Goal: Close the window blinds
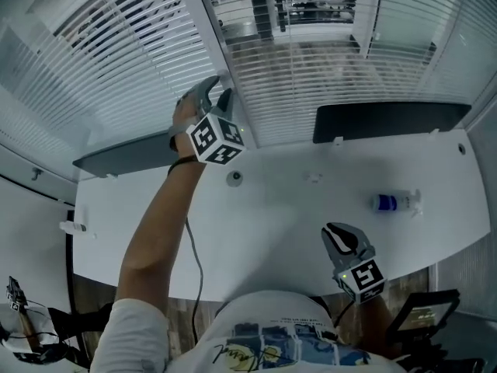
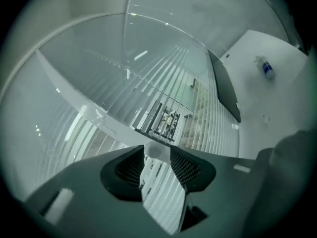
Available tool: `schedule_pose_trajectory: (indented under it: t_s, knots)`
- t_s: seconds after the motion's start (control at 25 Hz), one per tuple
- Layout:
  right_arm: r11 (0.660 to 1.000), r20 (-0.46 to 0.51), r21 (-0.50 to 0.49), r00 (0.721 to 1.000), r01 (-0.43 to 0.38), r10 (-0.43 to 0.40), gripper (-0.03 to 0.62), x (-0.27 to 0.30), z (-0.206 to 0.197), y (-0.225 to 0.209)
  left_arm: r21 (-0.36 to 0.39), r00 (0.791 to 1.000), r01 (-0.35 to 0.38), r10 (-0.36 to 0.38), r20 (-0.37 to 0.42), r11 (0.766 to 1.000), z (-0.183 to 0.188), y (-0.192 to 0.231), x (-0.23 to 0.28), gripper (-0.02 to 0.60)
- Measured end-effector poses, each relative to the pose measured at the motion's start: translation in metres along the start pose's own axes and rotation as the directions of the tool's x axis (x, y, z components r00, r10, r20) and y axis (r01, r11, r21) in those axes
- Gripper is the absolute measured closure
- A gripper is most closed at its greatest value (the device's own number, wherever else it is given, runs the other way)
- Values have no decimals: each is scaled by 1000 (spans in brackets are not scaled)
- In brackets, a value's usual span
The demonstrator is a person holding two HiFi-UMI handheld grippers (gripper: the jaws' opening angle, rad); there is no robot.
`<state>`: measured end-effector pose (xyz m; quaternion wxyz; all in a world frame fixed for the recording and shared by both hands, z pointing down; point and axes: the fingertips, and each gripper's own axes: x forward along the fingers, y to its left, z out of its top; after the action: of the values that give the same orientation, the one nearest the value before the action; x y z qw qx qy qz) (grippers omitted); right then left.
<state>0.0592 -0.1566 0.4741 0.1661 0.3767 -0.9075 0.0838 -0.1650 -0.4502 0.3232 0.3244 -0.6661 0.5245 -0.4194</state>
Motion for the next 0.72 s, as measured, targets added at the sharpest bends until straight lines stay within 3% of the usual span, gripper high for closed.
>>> schedule_pose_trajectory:
  t_s: [0.16, 0.28, 0.72]
  knots:
    - [1000, 1, 26, 1000, 8, -8, 557, -19, 7, 12, 190, 1000, 2, 2, -23, 982, 6, 10, -8, 422]
    - [999, 11, 29, 1000, 15, -15, 557, -36, 2, 20, 281, 999, 9, 2, -36, 960, 10, 7, -17, 423]
    - [998, -2, 36, 999, 43, -43, 557, -48, -4, 15, 403, 996, 38, -2, -90, 914, 5, 3, 2, 423]
